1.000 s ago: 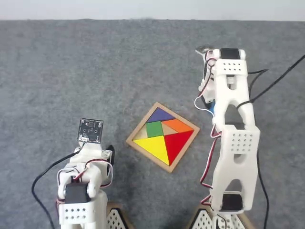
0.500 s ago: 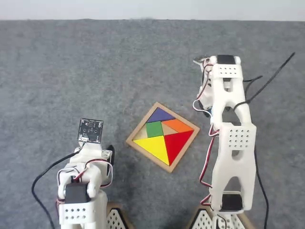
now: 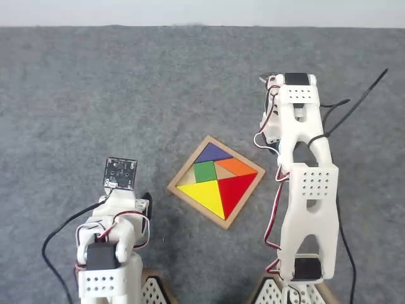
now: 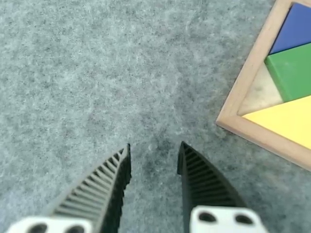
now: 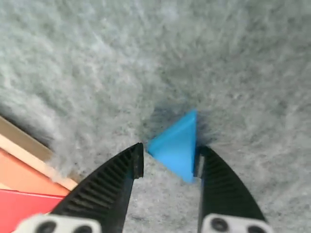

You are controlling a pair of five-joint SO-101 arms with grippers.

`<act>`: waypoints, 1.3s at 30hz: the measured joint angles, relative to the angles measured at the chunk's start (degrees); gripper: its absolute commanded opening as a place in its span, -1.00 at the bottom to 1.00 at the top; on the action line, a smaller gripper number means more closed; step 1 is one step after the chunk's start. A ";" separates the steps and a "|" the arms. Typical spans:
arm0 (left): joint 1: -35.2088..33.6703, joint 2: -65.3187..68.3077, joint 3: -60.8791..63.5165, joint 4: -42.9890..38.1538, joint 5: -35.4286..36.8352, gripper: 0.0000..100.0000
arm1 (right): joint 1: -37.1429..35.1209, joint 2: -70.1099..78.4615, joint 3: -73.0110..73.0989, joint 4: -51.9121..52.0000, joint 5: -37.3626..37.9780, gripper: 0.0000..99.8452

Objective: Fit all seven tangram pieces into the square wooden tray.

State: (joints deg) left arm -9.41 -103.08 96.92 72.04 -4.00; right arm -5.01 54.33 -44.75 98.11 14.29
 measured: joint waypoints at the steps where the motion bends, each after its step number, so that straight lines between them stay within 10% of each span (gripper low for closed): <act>1: 0.00 0.00 0.00 0.00 0.00 -0.69 | 0.00 0.35 -0.09 0.00 0.00 -0.74; 39: 0.00 0.00 0.00 0.00 0.00 -0.69 | 2.20 -0.44 -4.22 2.37 -14.59 -0.78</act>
State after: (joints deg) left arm -9.41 -103.08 96.92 72.04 -4.00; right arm -2.81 53.89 -48.97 100.48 -0.31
